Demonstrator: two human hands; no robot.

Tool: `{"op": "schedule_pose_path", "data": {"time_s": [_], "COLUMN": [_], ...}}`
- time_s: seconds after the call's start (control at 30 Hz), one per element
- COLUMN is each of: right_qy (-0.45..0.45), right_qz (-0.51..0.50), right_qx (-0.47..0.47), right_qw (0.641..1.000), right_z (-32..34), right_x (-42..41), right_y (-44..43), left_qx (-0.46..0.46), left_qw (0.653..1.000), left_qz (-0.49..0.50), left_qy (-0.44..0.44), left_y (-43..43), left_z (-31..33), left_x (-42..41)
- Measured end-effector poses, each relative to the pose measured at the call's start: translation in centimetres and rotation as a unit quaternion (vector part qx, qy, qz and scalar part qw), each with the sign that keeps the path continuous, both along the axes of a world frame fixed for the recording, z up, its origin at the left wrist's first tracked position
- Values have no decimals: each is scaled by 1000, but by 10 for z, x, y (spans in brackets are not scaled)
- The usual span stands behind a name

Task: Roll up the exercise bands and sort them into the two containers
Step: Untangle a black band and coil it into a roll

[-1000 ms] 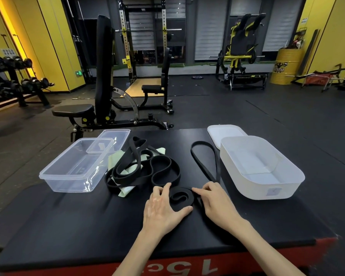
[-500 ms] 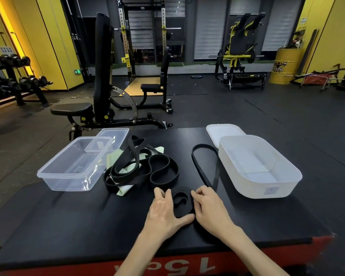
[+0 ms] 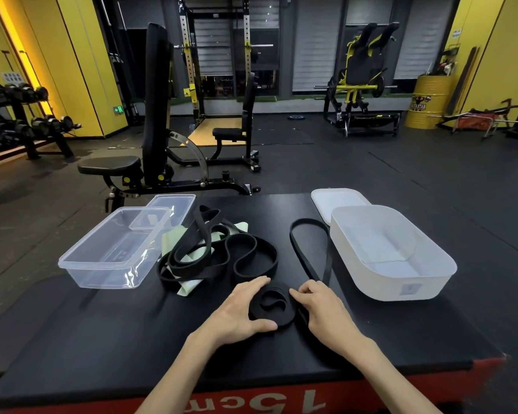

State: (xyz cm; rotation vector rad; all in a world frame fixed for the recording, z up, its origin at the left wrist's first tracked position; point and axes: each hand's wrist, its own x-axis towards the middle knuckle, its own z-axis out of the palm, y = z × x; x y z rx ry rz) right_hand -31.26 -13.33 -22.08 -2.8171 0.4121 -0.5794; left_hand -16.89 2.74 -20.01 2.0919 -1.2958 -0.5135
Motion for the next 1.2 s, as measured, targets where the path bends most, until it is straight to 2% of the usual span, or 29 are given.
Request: {"op": "schedule_pose_path", "data": {"time_s": [0.13,0.3,0.5,0.77,0.97,1.2], "right_qy": [6,3,1,-4,-1,40], "right_qz": [7,17,14,-38,-63,-51], "right_qx": [32,54,45,-47,-22,10], "right_qw": [999,998,999,998,998,998], "right_z": [1,5,0,4,8,14], "right_x": [0,-1,7,1,6,1], "right_y": [-2,6,10,8,11,16], "left_qx": [6,-42,-87,-72,-63,-40], "left_qw": [1000,994,982,969,951,954], "left_qz": [10,93,127,173,223,221], "left_qy": [-1,-35,-111,-163,-203,-201], "left_y": [-1,5,5,1,-5,-6], "left_z": [0,-8,-16,-18,-21,-21], "left_x": [1,-6,-20,-30,-38,-36]}}
